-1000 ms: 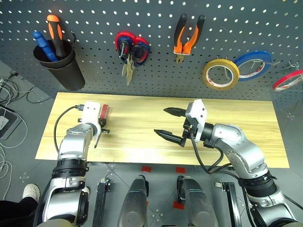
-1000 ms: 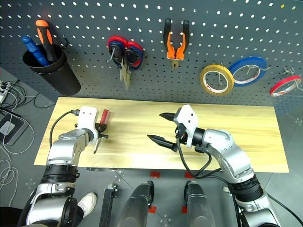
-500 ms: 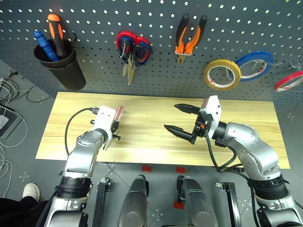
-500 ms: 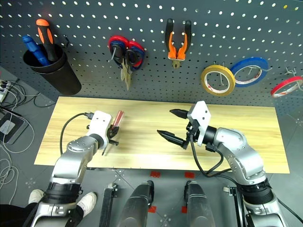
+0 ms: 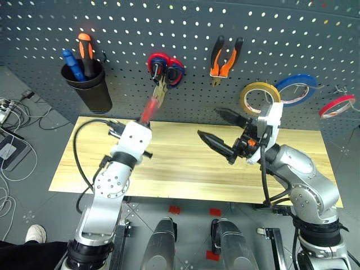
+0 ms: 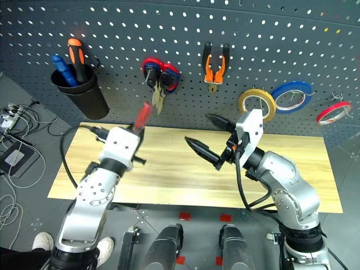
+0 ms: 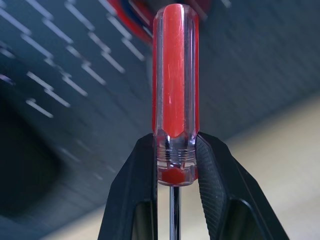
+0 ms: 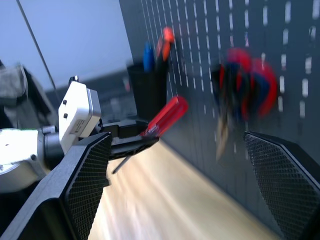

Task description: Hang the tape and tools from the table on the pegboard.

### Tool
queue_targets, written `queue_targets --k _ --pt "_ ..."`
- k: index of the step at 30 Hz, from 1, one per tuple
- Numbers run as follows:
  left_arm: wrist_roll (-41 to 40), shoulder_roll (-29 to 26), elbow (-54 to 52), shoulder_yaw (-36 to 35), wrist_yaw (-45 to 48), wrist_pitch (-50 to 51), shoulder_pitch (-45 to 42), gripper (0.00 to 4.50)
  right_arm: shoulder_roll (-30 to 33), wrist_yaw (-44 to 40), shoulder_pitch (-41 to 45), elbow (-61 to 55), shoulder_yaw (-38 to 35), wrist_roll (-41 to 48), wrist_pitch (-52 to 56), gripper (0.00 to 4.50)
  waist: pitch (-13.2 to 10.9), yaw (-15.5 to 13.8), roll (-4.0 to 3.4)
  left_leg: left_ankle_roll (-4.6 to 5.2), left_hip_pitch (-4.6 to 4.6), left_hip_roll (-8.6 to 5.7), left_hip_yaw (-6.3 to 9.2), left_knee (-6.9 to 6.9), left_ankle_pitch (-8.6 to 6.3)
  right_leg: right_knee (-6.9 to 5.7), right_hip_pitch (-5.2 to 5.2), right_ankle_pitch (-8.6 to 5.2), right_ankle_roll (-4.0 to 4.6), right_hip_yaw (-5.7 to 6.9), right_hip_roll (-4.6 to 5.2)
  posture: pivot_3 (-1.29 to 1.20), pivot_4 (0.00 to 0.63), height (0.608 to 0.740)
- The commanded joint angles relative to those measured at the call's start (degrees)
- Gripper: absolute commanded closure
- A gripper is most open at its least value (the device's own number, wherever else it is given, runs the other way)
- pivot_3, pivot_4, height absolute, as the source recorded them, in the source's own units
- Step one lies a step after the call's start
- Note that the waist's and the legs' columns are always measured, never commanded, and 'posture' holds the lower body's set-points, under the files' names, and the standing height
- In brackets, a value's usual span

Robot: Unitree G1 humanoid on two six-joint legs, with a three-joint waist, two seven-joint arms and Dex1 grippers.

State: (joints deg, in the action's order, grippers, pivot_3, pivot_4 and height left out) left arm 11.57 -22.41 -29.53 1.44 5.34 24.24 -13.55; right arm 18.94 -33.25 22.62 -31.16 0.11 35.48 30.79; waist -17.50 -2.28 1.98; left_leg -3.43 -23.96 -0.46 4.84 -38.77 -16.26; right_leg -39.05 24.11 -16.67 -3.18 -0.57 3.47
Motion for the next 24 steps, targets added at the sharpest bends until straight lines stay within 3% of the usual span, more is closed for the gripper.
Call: queue_targets --k 1,15,24 --pt "1.4 0.0 0.8 -3.6 -2.4 -2.9 -6.9 3.76 -0.7 1.1 1.4 -0.8 -1.2 1.1 -1.5 0.0 0.8 -0.6 0.03 0.0 0.0 -0.02 -0.03 0.0 0.0 0.01 0.0 0.0 0.0 0.0 -0.04 0.16 0.183 0.74" --pt "1.0 -3.6 19.0 -8.0 -3.8 -10.8 -30.0 3.76 -2.9 2.5 6.5 2.8 0.0 -1.7 -4.4 0.0 2.7 -0.8 0.09 -0.01 0.02 0.04 -0.15 -0.06 0.01 -0.02 0.0 0.02 0.02 0.01 -0.19 0.17 0.144 0.74" --pt "0.6 -2.8 24.3 -7.6 -4.5 -13.6 -32.7 3.76 -2.9 2.7 7.0 3.7 0.3 -2.8 -4.7 0.0 4.5 -0.7 0.07 -0.02 0.05 0.04 -0.17 -0.08 0.01 -0.06 0.0 0.02 0.03 -0.02 -0.22 0.16 0.144 0.74"
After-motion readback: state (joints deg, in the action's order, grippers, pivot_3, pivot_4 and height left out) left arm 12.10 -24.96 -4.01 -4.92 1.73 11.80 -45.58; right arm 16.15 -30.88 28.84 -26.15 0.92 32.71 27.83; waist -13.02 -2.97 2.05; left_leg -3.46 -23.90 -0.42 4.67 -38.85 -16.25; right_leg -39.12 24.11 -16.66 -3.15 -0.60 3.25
